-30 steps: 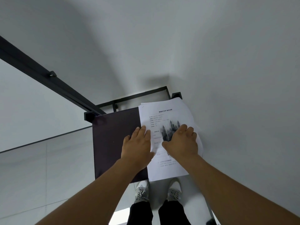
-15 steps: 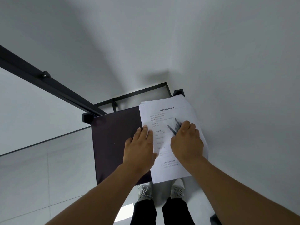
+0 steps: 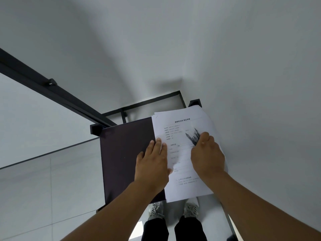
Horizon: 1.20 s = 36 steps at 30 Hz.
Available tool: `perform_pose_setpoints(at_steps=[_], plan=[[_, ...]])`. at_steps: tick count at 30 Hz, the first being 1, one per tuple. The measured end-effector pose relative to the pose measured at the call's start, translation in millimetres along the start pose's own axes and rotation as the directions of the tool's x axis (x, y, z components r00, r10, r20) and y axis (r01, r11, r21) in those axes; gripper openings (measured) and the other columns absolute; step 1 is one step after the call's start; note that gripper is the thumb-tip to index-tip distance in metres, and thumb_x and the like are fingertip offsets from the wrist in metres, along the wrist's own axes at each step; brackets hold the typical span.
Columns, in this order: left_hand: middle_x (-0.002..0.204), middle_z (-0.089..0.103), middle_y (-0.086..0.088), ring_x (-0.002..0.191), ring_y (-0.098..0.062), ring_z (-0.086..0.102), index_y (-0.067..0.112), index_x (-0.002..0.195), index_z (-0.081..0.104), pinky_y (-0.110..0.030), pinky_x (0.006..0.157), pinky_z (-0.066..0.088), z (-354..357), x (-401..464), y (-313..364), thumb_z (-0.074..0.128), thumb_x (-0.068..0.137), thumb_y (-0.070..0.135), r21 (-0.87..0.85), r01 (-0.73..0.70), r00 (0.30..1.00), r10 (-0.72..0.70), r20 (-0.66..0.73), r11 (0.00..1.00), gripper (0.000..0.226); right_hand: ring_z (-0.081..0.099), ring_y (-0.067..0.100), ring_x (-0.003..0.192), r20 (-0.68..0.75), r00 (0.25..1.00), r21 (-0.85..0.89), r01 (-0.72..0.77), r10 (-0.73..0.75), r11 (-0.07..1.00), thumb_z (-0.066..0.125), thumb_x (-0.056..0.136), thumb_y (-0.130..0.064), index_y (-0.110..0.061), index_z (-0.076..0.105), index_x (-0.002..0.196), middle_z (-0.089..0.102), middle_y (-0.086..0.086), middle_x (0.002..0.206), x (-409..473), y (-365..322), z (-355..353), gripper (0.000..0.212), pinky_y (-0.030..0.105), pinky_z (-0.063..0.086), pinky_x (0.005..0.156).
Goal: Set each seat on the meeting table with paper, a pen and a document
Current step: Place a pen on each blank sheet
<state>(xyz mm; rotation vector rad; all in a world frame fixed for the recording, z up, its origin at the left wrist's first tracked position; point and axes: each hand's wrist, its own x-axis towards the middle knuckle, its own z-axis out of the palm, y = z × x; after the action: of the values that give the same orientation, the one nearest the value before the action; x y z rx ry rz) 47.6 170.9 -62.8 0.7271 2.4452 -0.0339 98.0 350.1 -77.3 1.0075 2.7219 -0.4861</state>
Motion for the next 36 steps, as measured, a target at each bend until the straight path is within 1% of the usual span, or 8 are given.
perform_pose_setpoints(at_steps=[8,11,18,24,27,31,33,36], plan=[[0.182,-0.004,-0.005,0.169,-0.029,-0.001,0.018,0.173,0.006,-0.059,0.134,0.017,-15,-2,4,0.061,0.104,0.055,0.031,0.001,0.999,-0.002,0.045,1.0,0.095,0.059,0.021,0.081,0.121,0.992,-0.01,0.036,-0.035,0.999,0.051,0.107,-0.026,-0.007,0.043,0.129,0.061,0.011,0.115,3,0,-14,0.03,0.029,0.043,0.064],[0.182,-0.002,-0.006,0.169,-0.03,0.003,0.019,0.172,0.013,-0.06,0.134,0.017,-29,-6,7,0.062,0.104,0.055,0.012,0.021,0.999,-0.021,0.044,1.0,0.092,0.058,0.018,0.075,0.151,0.987,0.027,0.06,-0.063,0.998,0.05,0.108,-0.027,-0.009,0.043,0.127,0.06,0.007,0.109,-2,-1,-24,0.027,0.024,0.035,0.053],[0.182,0.002,-0.006,0.168,-0.03,0.007,0.019,0.17,0.019,-0.059,0.133,0.019,-57,-29,15,0.063,0.103,0.053,-0.016,0.072,0.997,-0.072,-0.024,0.997,0.086,0.058,0.011,0.069,0.154,0.977,0.16,0.121,-0.146,0.98,0.05,0.107,-0.025,-0.017,0.039,0.119,0.056,0.001,0.098,-24,-15,-56,0.019,0.021,0.038,0.054],[0.182,0.005,-0.004,0.168,-0.028,0.009,0.019,0.171,0.016,-0.056,0.134,0.02,-93,-65,19,0.058,0.106,0.05,-0.041,0.143,0.979,-0.148,-0.141,0.989,0.084,0.056,0.011,0.065,-0.008,0.957,0.264,0.28,-0.289,0.923,0.049,0.108,-0.027,-0.02,0.042,0.106,0.058,-0.003,0.089,-38,-40,-102,0.01,0.027,0.045,0.054],[0.182,0.008,-0.005,0.168,-0.027,0.012,0.019,0.171,0.019,-0.055,0.133,0.022,-118,-88,17,0.058,0.106,0.05,-0.069,0.197,0.951,-0.207,-0.231,0.978,0.082,0.054,0.012,0.066,-0.073,0.926,0.283,0.375,-0.37,0.883,0.05,0.105,-0.023,-0.021,0.04,0.102,0.054,-0.004,0.085,-47,-59,-128,0.01,0.029,0.041,0.054],[0.18,0.017,-0.005,0.165,-0.026,0.02,0.017,0.169,0.025,-0.052,0.132,0.026,-150,-123,4,0.056,0.106,0.052,-0.112,0.279,0.898,-0.301,-0.322,0.954,0.079,0.06,0.024,0.073,-0.113,0.888,0.281,0.458,-0.445,0.843,0.053,0.104,-0.025,-0.019,0.04,0.101,0.054,-0.002,0.083,-61,-91,-158,0.015,0.037,0.046,0.061],[0.18,0.017,-0.004,0.165,-0.026,0.022,0.018,0.168,0.026,-0.051,0.131,0.027,-165,-145,-5,0.055,0.106,0.052,-0.134,0.319,0.861,-0.346,-0.372,0.938,0.077,0.06,0.025,0.075,-0.138,0.865,0.294,0.5,-0.482,0.815,0.056,0.105,-0.028,-0.017,0.043,0.103,0.058,-0.001,0.085,-74,-110,-176,0.017,0.034,0.046,0.062],[0.18,0.018,-0.003,0.165,-0.026,0.023,0.019,0.168,0.028,-0.052,0.131,0.029,-185,-175,-19,0.056,0.106,0.051,-0.185,0.358,0.809,-0.403,-0.427,0.915,0.075,0.055,0.015,0.064,-0.208,0.818,0.362,0.573,-0.536,0.735,0.059,0.105,-0.027,-0.016,0.047,0.099,0.058,-0.003,0.081,-96,-135,-199,0.017,0.018,0.032,0.051]])
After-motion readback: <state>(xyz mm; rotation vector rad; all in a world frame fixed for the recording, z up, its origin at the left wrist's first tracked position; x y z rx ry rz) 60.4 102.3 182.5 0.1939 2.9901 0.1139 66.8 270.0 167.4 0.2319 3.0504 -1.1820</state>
